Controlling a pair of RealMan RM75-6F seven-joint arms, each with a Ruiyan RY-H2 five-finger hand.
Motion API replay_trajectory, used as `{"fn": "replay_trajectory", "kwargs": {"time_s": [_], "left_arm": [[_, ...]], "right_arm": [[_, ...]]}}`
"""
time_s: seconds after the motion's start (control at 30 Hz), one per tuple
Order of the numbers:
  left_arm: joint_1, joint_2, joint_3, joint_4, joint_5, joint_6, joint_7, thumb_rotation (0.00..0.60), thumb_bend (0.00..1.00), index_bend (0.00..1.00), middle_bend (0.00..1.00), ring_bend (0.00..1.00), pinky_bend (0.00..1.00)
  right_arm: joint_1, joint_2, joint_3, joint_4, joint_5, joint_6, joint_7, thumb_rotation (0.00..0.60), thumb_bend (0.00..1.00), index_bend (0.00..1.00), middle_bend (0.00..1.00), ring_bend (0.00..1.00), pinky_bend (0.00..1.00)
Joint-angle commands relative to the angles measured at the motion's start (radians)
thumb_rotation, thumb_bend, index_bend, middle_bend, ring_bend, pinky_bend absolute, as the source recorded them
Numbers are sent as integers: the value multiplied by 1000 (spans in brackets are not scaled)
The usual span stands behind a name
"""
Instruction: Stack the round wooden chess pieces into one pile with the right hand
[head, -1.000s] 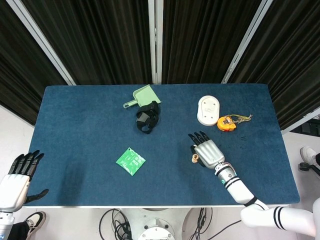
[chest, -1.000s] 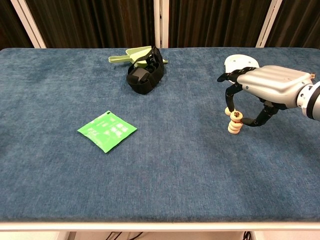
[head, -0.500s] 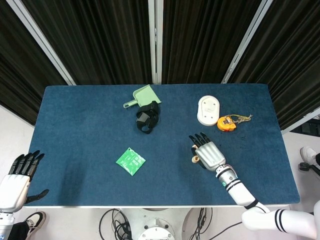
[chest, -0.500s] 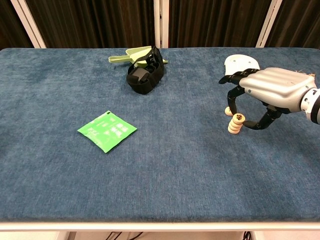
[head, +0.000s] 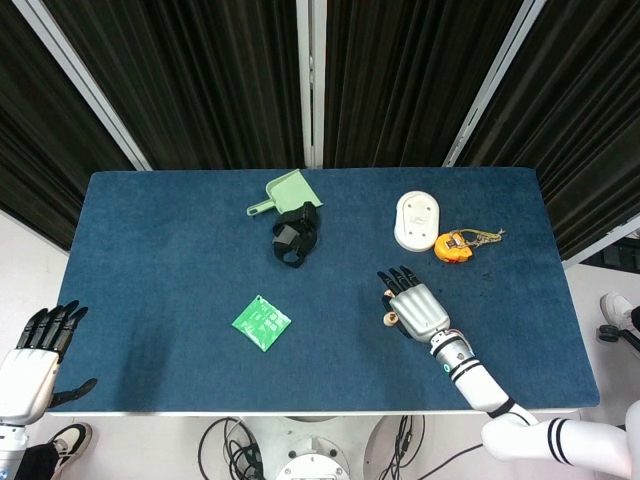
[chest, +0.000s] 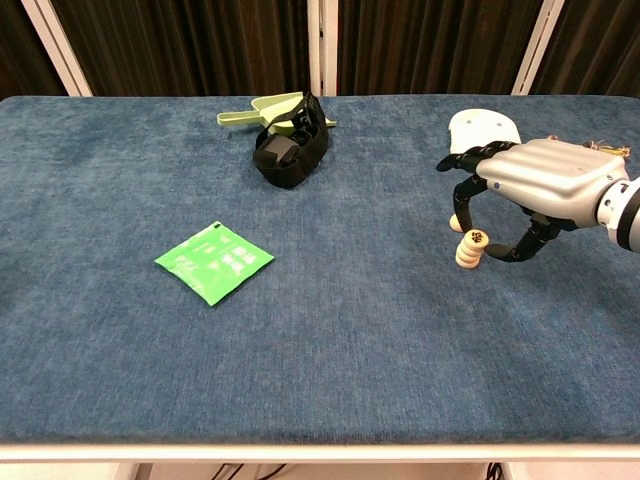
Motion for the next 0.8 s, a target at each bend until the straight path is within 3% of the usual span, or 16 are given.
{"fn": "replay_trajectory", "kwargs": {"time_s": [0.03,0.8], "left_arm": [[-1,0,0,0,0,-1,0,600,60,0,0,0,0],[-2,-1,0,1,-2,-4,-1,600,60,0,0,0,0]], "right_arm": [[0,2,1,-1,1,-3,-1,600,274,530,45,0,0],[0,29,8,-30,6,-19,10,600,252,386,27,0,0]]}}
